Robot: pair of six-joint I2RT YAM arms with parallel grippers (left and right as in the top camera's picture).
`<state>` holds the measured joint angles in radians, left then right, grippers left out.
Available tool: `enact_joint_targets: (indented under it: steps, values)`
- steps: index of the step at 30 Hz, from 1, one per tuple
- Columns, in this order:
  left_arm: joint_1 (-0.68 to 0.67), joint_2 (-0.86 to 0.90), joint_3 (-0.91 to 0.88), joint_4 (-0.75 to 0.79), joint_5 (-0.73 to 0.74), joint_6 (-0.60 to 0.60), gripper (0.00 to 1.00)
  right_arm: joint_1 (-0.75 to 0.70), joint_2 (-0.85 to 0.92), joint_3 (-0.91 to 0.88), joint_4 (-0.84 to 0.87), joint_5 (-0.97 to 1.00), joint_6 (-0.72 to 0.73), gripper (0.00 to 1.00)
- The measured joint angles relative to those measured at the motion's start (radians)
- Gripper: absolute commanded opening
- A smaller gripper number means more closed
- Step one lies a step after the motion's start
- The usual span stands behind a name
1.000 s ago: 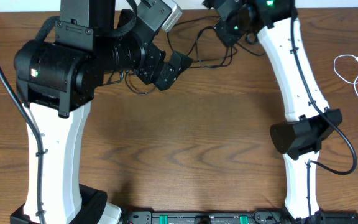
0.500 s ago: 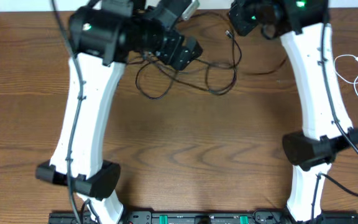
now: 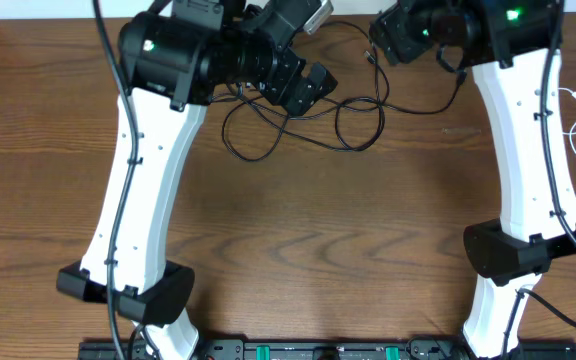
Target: Untangle cables
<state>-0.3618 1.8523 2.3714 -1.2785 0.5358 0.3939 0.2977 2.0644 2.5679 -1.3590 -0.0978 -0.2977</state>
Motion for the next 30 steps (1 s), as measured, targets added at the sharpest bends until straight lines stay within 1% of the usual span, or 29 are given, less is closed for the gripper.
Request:
enact_joint_targets:
  steps: [4,7,10,16,19,22,24,26,30]
  values:
    - [0.0,-0.042,0.0,0.03,0.06,0.0,0.99,0.0,0.017,-0.103,-0.001,-0.007,0.027,0.73]
    - [0.0,-0.067,0.0,0.052,0.093,0.0,1.0,0.0,0.027,-0.219,0.009,-0.031,0.041,0.61]
    - [0.0,-0.076,0.0,0.053,0.112,0.0,1.0,0.0,0.041,-0.35,0.04,-0.054,0.06,0.66]
    - [0.0,-0.076,0.0,0.053,0.117,0.0,1.0,0.0,0.05,-0.528,0.059,-0.095,0.076,0.71]
    - [0.0,-0.076,0.0,0.054,0.117,0.0,1.0,0.004,0.05,-0.587,0.062,-0.128,0.058,0.7]
    - [0.0,-0.076,0.0,0.055,0.117,0.0,1.0,0.014,0.05,-0.641,0.077,-0.148,0.033,0.61]
    - [0.0,-0.076,0.0,0.054,0.117,0.0,1.0,0.021,0.05,-0.687,0.105,-0.158,0.012,0.57]
    - [0.0,-0.076,0.0,0.053,0.117,0.0,1.0,0.023,0.05,-0.719,0.115,-0.166,-0.011,0.57]
    - [0.0,-0.076,0.0,0.053,0.117,0.0,1.0,0.023,0.05,-0.761,0.119,-0.176,-0.085,0.61]
